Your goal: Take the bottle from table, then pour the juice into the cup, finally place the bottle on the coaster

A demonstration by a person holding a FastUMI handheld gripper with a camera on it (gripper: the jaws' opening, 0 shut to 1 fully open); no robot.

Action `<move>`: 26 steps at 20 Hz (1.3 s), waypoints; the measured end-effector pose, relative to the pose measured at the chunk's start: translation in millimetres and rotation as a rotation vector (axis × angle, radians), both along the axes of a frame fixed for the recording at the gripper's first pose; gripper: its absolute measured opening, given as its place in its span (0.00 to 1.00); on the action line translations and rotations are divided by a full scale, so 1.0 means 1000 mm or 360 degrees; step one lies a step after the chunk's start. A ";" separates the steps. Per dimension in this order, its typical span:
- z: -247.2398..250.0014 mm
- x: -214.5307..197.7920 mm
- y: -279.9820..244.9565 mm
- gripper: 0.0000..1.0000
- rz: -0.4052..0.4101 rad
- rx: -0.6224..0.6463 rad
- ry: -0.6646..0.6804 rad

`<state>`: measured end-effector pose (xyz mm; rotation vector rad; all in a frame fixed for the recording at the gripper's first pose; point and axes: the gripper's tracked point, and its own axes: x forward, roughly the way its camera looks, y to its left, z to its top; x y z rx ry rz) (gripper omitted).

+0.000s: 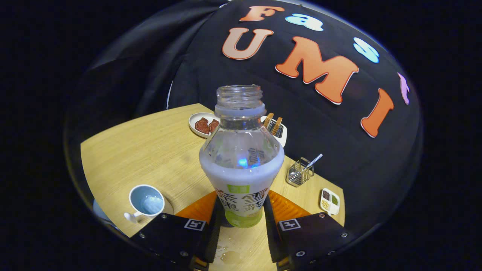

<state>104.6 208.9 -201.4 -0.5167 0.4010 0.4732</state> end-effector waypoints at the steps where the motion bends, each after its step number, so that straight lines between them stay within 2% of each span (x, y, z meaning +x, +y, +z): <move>1: -0.005 0.001 -0.002 0.56 -0.0027 0.0076 0.0048; 7: -0.013 0.026 0.002 0.56 -0.0073 0.0571 0.0079; 10: -0.040 0.039 -0.010 0.56 -0.0144 0.0554 0.0167; 19: -0.090 0.047 -0.012 0.56 -0.0140 0.0478 0.0268; 26: -0.099 0.047 -0.019 0.65 -0.0178 0.0475 0.0268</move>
